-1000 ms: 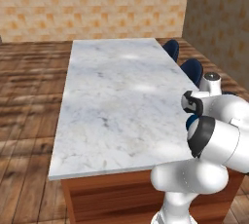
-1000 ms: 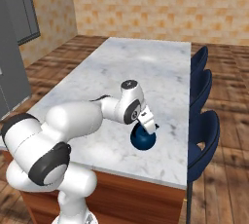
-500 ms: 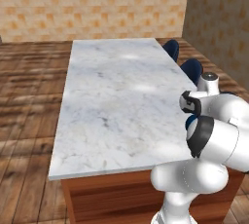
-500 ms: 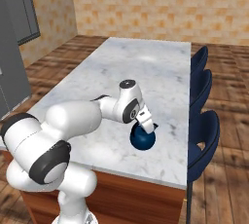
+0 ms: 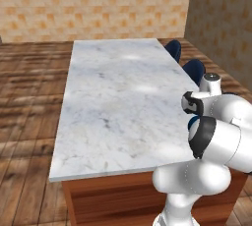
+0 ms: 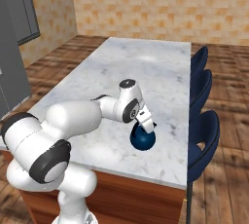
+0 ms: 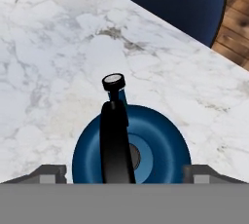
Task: The kettle is done boiling. Turn off the stove, then wait for 300 timesteps before moving the kettle to the dining table.
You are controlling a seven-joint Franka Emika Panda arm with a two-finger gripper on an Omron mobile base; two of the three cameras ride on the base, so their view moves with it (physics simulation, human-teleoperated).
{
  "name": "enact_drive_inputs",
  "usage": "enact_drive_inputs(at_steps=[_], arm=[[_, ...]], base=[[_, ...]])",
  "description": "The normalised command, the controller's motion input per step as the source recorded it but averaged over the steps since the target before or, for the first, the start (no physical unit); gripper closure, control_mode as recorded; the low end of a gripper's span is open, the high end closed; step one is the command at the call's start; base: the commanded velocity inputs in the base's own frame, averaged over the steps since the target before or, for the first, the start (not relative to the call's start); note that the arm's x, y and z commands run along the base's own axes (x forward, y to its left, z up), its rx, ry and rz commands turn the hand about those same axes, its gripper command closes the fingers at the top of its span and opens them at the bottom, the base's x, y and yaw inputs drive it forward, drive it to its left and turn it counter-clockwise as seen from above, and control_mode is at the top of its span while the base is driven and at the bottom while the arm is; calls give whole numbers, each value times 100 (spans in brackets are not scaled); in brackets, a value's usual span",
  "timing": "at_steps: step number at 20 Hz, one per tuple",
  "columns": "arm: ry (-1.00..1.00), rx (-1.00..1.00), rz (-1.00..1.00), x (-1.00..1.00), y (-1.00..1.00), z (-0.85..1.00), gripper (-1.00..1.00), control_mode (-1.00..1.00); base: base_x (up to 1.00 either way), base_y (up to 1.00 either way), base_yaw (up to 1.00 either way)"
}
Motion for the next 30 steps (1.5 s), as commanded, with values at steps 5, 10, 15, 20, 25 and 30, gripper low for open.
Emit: enact_drive_inputs(at_steps=[5, 10, 15, 20, 25, 30], arm=[[0, 0, 0, -2, 0, 0, -100, -100], [3, 0, 0, -2, 1, 19, -100, -100], [4, -1, 0, -5, 4, 28, -100, -100], [7, -2, 0, -17, 3, 37, -100, -100], [5, -2, 0, -28, 0, 34, -100, -100], [1, 0, 0, -48, 0, 34, -100, -100]], base=[[0, 0, 0], [0, 0, 0], [0, 0, 0], [0, 0, 0], [0, 0, 0], [0, 0, 0]])
